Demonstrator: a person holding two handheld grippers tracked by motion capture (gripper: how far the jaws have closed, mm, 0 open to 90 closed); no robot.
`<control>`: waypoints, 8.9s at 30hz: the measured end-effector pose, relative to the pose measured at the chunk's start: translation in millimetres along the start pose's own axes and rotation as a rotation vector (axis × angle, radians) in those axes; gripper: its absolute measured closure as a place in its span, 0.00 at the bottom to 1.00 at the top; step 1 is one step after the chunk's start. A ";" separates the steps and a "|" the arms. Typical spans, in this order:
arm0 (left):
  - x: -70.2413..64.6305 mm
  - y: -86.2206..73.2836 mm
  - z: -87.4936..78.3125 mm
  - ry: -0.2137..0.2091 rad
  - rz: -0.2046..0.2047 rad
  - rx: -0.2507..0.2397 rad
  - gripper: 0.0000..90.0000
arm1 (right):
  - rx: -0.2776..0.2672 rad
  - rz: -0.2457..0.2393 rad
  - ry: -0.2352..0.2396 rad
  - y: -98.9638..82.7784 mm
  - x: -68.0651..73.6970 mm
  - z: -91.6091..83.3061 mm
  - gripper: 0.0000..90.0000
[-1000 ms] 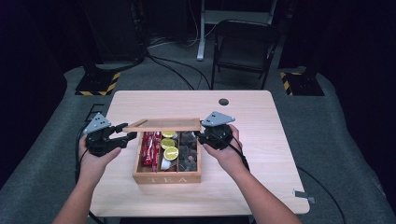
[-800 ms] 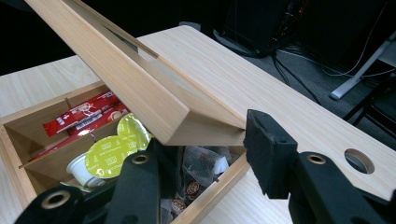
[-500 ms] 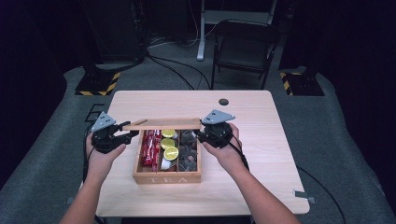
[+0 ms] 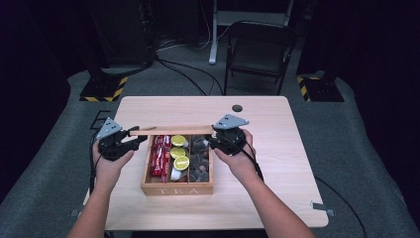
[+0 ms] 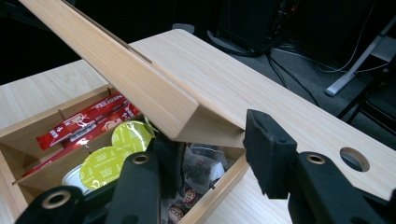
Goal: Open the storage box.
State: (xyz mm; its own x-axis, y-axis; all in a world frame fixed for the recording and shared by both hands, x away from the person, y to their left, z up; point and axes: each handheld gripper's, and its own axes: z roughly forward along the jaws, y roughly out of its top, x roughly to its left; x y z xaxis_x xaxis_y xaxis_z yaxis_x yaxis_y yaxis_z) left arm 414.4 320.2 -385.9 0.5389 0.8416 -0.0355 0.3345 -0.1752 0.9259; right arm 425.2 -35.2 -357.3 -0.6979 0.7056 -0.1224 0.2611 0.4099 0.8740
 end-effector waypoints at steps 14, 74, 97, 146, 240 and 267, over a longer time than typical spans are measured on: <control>6.8 -4.1 11.2 0.000 -0.047 0.007 0.62 | -0.003 0.048 -0.014 1.3 -0.7 2.0 0.64; 7.9 0.9 14.2 0.029 -0.011 -0.030 0.65 | 0.038 0.145 0.032 -62.4 20.3 16.3 0.60; 4.4 0.7 11.4 0.042 -0.005 -0.022 0.66 | 0.139 0.126 0.108 -73.6 33.2 59.3 0.63; 4.5 -0.4 11.4 0.039 -0.013 -0.028 0.65 | 0.142 0.063 0.164 -77.5 47.2 72.9 1.00; 4.0 -1.2 10.5 0.037 -0.016 -0.016 0.65 | 0.074 0.169 -0.047 -68.5 -57.2 -31.9 1.00; 3.0 -2.6 9.7 0.037 -0.013 -0.012 0.65 | 0.143 0.216 -0.093 -91.8 -72.1 -11.3 1.00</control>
State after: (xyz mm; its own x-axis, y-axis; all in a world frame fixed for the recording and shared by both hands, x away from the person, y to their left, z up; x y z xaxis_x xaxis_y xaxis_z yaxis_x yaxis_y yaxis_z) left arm 422.6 318.3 -392.0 0.5057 0.8620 -0.0336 0.3319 -0.1585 0.9299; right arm 444.0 -130.2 -423.4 -0.5531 0.8330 0.0108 0.4930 0.3169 0.8103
